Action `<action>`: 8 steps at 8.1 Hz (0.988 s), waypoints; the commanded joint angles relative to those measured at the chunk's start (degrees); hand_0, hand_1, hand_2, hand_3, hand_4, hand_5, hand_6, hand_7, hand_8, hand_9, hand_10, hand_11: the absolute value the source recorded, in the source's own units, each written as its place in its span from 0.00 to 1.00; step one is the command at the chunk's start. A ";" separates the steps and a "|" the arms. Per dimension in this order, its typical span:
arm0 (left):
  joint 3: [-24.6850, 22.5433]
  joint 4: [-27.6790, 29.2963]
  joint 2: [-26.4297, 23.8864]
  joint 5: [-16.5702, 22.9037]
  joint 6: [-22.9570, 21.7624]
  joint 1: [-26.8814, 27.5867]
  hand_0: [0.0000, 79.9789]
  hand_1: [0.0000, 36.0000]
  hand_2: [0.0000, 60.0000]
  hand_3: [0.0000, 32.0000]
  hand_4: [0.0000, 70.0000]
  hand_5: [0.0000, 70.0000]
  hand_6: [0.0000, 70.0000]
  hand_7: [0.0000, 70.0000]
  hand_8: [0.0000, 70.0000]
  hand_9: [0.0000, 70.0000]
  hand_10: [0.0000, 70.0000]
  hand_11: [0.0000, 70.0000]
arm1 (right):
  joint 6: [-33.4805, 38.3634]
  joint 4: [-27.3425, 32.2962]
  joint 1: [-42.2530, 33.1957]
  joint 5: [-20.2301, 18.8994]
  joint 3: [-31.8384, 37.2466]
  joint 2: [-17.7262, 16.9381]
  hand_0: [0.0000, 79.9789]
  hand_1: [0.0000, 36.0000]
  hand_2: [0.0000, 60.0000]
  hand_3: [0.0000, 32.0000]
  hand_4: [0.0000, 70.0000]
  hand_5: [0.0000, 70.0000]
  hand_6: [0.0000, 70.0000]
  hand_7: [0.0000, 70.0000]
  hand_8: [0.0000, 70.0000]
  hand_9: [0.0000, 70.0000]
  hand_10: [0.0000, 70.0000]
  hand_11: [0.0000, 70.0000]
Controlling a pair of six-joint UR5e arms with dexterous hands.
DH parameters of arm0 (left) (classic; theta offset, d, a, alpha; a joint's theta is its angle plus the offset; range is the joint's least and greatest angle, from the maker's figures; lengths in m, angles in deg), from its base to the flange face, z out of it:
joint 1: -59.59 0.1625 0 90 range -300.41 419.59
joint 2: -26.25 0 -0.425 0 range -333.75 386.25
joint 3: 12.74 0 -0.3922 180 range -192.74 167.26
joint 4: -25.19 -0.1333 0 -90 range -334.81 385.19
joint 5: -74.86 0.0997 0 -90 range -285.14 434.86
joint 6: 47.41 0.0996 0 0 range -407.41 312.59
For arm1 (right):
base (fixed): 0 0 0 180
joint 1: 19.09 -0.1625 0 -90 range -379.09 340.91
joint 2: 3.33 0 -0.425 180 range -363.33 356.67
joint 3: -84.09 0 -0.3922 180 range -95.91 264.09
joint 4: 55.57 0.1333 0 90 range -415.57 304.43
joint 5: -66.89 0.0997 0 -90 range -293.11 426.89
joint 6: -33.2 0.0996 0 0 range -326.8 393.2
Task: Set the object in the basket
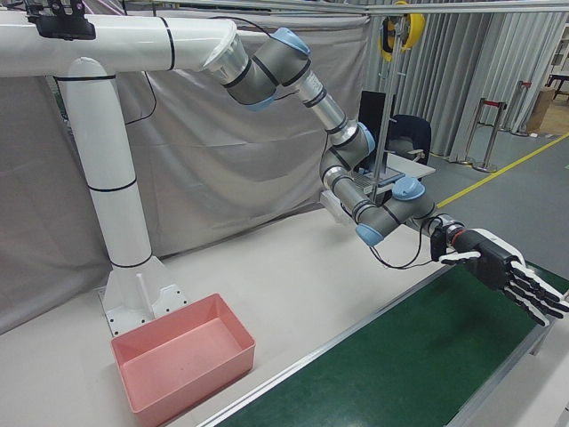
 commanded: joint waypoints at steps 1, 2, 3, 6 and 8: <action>0.00 0.00 -0.04 0.00 0.00 0.00 0.63 0.39 0.00 0.00 0.08 0.06 0.00 0.00 0.00 0.00 0.06 0.11 | 0.00 0.00 0.00 0.00 -0.05 0.00 0.00 0.00 0.00 0.00 0.00 0.00 0.00 0.00 0.00 0.00 0.00 0.00; -0.18 0.00 -0.04 0.00 0.00 0.00 0.63 0.39 0.00 0.00 0.09 0.06 0.00 0.00 0.00 0.00 0.05 0.10 | 0.00 0.00 0.00 0.00 -0.05 0.00 0.00 0.00 0.00 0.00 0.00 0.00 0.00 0.00 0.00 0.00 0.00 0.00; -0.35 -0.09 0.05 0.09 0.18 0.00 0.64 0.40 0.00 0.00 0.09 0.06 0.00 0.00 0.00 0.00 0.05 0.10 | 0.00 0.00 0.00 0.00 -0.05 0.00 0.00 0.00 0.00 0.00 0.00 0.00 0.00 0.00 0.00 0.00 0.00 0.00; -0.35 -0.26 1.63 0.09 0.70 0.18 0.64 0.41 0.00 0.00 0.10 0.06 0.00 0.00 0.00 0.00 0.05 0.10 | 0.00 0.00 0.09 0.00 -0.05 0.09 0.00 0.00 0.00 0.00 0.00 0.00 0.00 0.00 0.00 0.00 0.00 0.00; -0.53 0.00 2.77 0.00 1.23 0.18 0.64 0.40 0.00 0.00 0.09 0.06 0.00 0.00 0.00 0.00 0.05 0.10 | 0.00 0.00 0.09 0.00 -0.05 0.09 0.00 0.00 0.00 0.00 0.00 0.00 0.00 0.00 0.00 0.00 0.00 0.00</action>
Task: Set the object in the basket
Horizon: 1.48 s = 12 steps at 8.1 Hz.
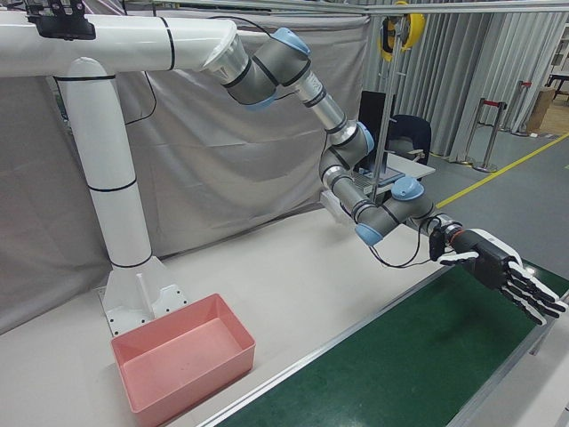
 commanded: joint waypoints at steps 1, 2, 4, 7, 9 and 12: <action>-0.19 0.23 1.15 -0.06 0.52 0.03 0.64 0.40 0.00 0.00 0.09 0.05 0.00 0.00 0.00 0.00 0.05 0.11 | 0.00 0.00 -0.05 0.00 0.00 -0.02 0.00 0.00 0.00 0.00 0.00 0.00 0.00 0.00 0.00 0.00 0.00 0.00; -0.27 0.23 1.07 -0.06 0.52 0.11 0.64 0.40 0.00 0.00 0.08 0.05 0.00 0.00 0.00 0.00 0.06 0.11 | 0.00 0.00 -0.06 0.00 0.00 0.06 0.00 0.00 0.00 0.00 0.00 0.00 0.00 0.00 0.00 0.00 0.00 0.00; -0.19 0.23 1.07 0.03 0.52 0.29 0.64 0.41 0.00 0.00 0.08 0.05 0.00 0.00 0.00 0.00 0.07 0.13 | 0.00 0.00 -0.06 0.00 0.00 -0.02 0.00 0.00 0.00 0.00 0.00 0.00 0.00 0.00 0.00 0.00 0.00 0.00; -0.19 0.23 1.07 0.03 0.52 0.29 0.63 0.40 0.00 0.00 0.08 0.06 0.00 0.00 0.00 0.00 0.06 0.12 | 0.00 0.00 -0.06 0.00 0.00 -0.02 0.00 0.00 0.00 0.00 0.00 0.00 0.00 0.00 0.00 0.00 0.00 0.00; -0.10 0.23 0.98 0.03 0.52 1.34 0.63 0.40 0.00 0.00 0.08 0.06 0.00 0.00 0.00 0.00 0.06 0.11 | 0.00 0.00 -0.06 0.00 -0.09 -0.02 0.00 0.00 0.00 0.00 0.00 0.00 0.00 0.00 0.00 0.00 0.00 0.00; -0.01 0.14 0.98 0.03 0.52 1.61 0.63 0.40 0.00 0.00 0.08 0.06 0.00 0.00 0.00 0.00 0.06 0.12 | 0.00 0.00 -0.06 0.00 0.00 -0.02 0.00 0.00 0.00 0.00 0.00 0.00 0.00 0.00 0.00 0.00 0.00 0.00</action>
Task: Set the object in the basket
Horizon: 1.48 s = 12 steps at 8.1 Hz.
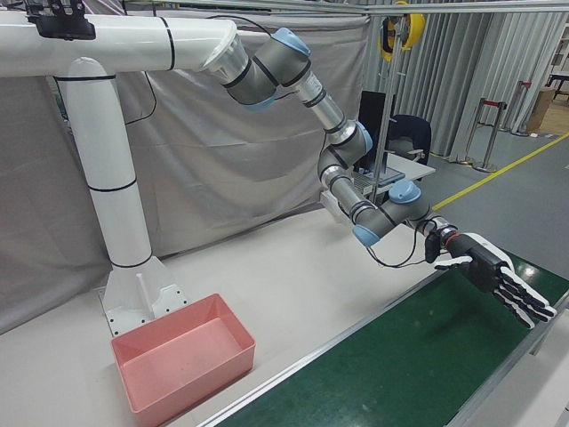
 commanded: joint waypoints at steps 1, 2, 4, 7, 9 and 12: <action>-0.05 -0.03 -0.04 0.00 0.02 0.22 0.63 0.40 0.00 0.00 0.08 0.06 0.00 0.00 0.00 0.00 0.06 0.12 | 0.00 0.00 0.00 0.00 0.02 -0.01 0.00 0.00 0.00 0.00 0.00 0.00 0.00 0.00 0.00 0.00 0.00 0.00; 0.03 -0.03 -0.04 0.00 -0.07 0.22 0.63 0.40 0.00 0.00 0.08 0.06 0.00 0.00 0.00 0.00 0.06 0.11 | 0.00 0.00 0.00 0.00 0.02 -0.01 0.00 0.00 0.00 0.00 0.00 0.00 0.00 0.00 0.00 0.00 0.00 0.00; 0.03 -0.03 -0.04 0.00 0.02 0.48 0.63 0.40 0.00 0.00 0.08 0.06 0.00 0.00 0.00 0.00 0.06 0.11 | 0.00 0.00 0.00 0.00 0.02 -0.01 0.00 0.00 0.00 0.00 0.00 0.00 0.00 0.00 0.00 0.00 0.00 0.00; -0.05 -0.03 -0.04 0.00 0.11 0.66 0.63 0.40 0.00 0.00 0.09 0.06 0.00 0.00 0.00 0.00 0.06 0.11 | 0.00 0.00 0.00 0.00 0.02 -0.01 0.00 0.00 0.00 0.00 0.00 0.00 0.00 0.00 0.00 0.00 0.00 0.00; -0.05 -0.03 -0.04 0.00 0.11 1.45 0.63 0.40 0.00 0.00 0.08 0.06 0.00 0.00 0.00 0.00 0.06 0.12 | 0.00 0.00 0.00 0.00 0.02 -0.01 0.00 0.00 0.00 0.00 0.00 0.00 0.00 0.00 0.00 0.00 0.00 0.00; -0.05 -0.03 -0.04 0.00 0.11 1.45 0.63 0.40 0.00 0.00 0.08 0.06 0.00 0.00 0.00 0.00 0.06 0.12 | 0.00 0.00 0.00 0.00 0.02 -0.01 0.00 0.00 0.00 0.00 0.00 0.00 0.00 0.00 0.00 0.00 0.00 0.00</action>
